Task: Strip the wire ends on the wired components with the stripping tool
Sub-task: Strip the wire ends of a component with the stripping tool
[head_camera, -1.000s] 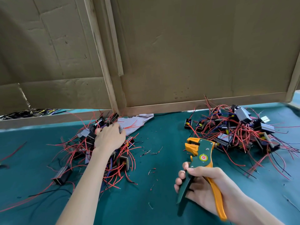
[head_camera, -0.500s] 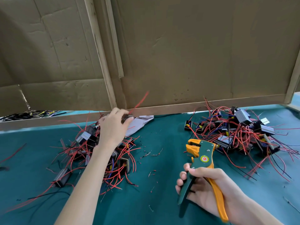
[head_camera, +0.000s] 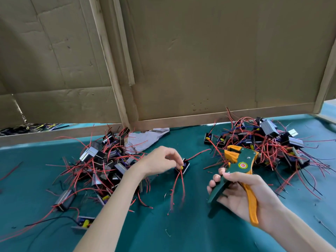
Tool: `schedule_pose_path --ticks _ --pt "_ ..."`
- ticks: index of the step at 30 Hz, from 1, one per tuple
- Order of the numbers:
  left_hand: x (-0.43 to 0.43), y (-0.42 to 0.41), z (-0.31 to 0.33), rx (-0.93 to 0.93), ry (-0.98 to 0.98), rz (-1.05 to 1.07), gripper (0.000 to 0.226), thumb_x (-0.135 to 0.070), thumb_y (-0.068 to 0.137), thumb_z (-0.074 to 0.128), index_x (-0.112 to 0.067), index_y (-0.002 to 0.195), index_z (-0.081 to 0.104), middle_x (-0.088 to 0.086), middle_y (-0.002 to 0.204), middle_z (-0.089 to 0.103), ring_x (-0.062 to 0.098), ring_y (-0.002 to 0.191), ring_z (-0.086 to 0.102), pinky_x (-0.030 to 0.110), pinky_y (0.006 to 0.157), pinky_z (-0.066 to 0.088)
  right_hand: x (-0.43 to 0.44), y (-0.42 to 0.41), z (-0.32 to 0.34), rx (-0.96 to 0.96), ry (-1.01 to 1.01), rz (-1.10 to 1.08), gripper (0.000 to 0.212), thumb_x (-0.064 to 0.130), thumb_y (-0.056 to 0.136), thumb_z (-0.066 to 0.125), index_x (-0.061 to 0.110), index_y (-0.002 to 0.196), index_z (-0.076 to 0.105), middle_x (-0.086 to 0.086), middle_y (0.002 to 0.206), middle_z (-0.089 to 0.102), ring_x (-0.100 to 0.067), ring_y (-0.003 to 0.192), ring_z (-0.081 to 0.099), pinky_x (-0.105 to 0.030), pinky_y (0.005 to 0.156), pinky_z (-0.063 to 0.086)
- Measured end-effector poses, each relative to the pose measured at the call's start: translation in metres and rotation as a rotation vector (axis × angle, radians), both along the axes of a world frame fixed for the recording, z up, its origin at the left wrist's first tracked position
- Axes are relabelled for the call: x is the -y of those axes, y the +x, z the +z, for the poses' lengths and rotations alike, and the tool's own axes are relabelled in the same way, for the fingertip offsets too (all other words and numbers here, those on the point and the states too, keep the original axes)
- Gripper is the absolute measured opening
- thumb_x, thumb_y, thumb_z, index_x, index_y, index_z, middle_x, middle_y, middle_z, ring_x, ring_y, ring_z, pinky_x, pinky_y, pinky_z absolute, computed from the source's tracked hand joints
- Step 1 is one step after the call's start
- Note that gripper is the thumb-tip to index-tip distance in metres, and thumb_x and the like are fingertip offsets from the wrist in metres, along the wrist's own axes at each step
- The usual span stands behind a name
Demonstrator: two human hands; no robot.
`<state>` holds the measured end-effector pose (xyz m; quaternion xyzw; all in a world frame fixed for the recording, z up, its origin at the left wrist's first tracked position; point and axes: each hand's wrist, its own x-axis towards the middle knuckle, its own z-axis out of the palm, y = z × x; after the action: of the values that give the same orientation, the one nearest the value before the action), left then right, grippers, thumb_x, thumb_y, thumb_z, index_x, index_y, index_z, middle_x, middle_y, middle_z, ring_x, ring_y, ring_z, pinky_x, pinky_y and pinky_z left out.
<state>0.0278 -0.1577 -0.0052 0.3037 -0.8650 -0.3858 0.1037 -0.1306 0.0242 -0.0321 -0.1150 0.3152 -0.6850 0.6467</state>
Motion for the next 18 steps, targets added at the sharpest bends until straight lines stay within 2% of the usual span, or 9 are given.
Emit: schedule_pose_path --ticks 2,4,6,8,9,11,13,15,18 --pt "0.001 -0.004 -0.009 0.007 -0.057 0.101 0.002 -0.018 0.085 0.064 -0.019 0.085 0.064 0.001 0.076 0.072 0.006 0.071 0.062 0.025 0.076 0.048 0.000 0.001 -0.002 0.000 0.000 0.014 0.027 -0.009 0.053 0.072 0.002 0.075 0.061 -0.018 0.074 0.057 -0.035 0.065 0.062 -0.047 0.067 0.059" --pt "0.000 -0.009 -0.018 0.018 -0.184 0.163 0.020 -0.040 0.082 0.069 -0.025 0.091 0.058 -0.006 0.062 0.063 0.004 0.058 0.054 0.023 0.063 0.040 0.000 0.002 -0.004 0.003 -0.003 0.029 0.038 -0.008 0.042 0.083 0.001 0.073 0.063 -0.019 0.075 0.057 -0.036 0.066 0.062 -0.048 0.069 0.058" --pt "-0.004 -0.013 -0.025 0.032 -0.311 0.150 0.027 -0.047 0.080 0.070 -0.030 0.097 0.058 -0.009 0.064 0.056 0.003 0.063 0.051 0.024 0.063 0.037 0.000 0.002 -0.006 0.002 -0.005 0.044 0.037 -0.007 0.044 0.081 0.001 0.074 0.062 -0.019 0.075 0.057 -0.036 0.067 0.062 -0.047 0.069 0.058" --pt "-0.007 -0.017 -0.031 0.020 -0.400 0.119 0.025 -0.043 0.081 0.070 -0.031 0.101 0.063 -0.010 0.084 0.051 0.007 0.087 0.049 0.026 0.078 0.038 0.001 0.002 -0.007 0.001 -0.007 0.049 0.029 -0.008 0.053 0.075 0.001 0.077 0.061 -0.018 0.076 0.057 -0.036 0.067 0.062 -0.047 0.069 0.057" --pt "-0.009 -0.019 -0.032 -0.006 -0.417 0.094 0.024 -0.037 0.083 0.070 -0.031 0.105 0.064 -0.009 0.095 0.050 0.009 0.099 0.046 0.027 0.086 0.037 0.001 0.002 -0.007 0.004 -0.010 0.051 0.030 -0.007 0.051 0.076 0.001 0.076 0.061 -0.018 0.076 0.057 -0.036 0.068 0.062 -0.047 0.070 0.057" --pt "-0.015 -0.025 -0.034 -0.073 -0.426 0.011 0.029 -0.024 0.085 0.069 -0.027 0.113 0.064 -0.008 0.112 0.054 0.010 0.111 0.044 0.026 0.097 0.033 0.000 0.001 -0.007 0.011 -0.012 0.050 0.032 -0.006 0.046 0.080 0.001 0.073 0.064 -0.018 0.075 0.057 -0.036 0.067 0.062 -0.047 0.070 0.057" --pt "-0.024 -0.033 -0.035 -0.111 -0.439 -0.055 0.026 -0.019 0.086 0.067 -0.021 0.112 0.066 -0.005 0.115 0.063 0.013 0.109 0.052 0.029 0.099 0.037 -0.001 0.001 -0.004 0.013 -0.014 0.041 0.020 -0.009 0.056 0.071 0.000 0.072 0.064 -0.019 0.074 0.057 -0.036 0.067 0.062 -0.046 0.069 0.058" --pt "-0.031 -0.039 -0.037 -0.122 -0.482 -0.067 0.016 -0.016 0.087 0.065 -0.016 0.103 0.070 -0.002 0.104 0.069 0.016 0.100 0.060 0.032 0.096 0.041 -0.002 0.002 -0.001 0.006 -0.011 0.033 0.015 -0.007 0.060 0.066 0.001 0.072 0.064 -0.018 0.074 0.057 -0.035 0.066 0.062 -0.046 0.068 0.058" --pt "-0.031 -0.038 -0.036 -0.159 -0.491 -0.045 0.009 -0.008 0.088 0.062 -0.012 0.093 0.068 0.000 0.093 0.068 0.017 0.089 0.061 0.030 0.087 0.044 -0.003 0.003 0.001 0.005 -0.015 0.024 0.016 -0.002 0.060 0.065 0.001 0.075 0.062 -0.018 0.075 0.056 -0.035 0.066 0.061 -0.046 0.067 0.059"
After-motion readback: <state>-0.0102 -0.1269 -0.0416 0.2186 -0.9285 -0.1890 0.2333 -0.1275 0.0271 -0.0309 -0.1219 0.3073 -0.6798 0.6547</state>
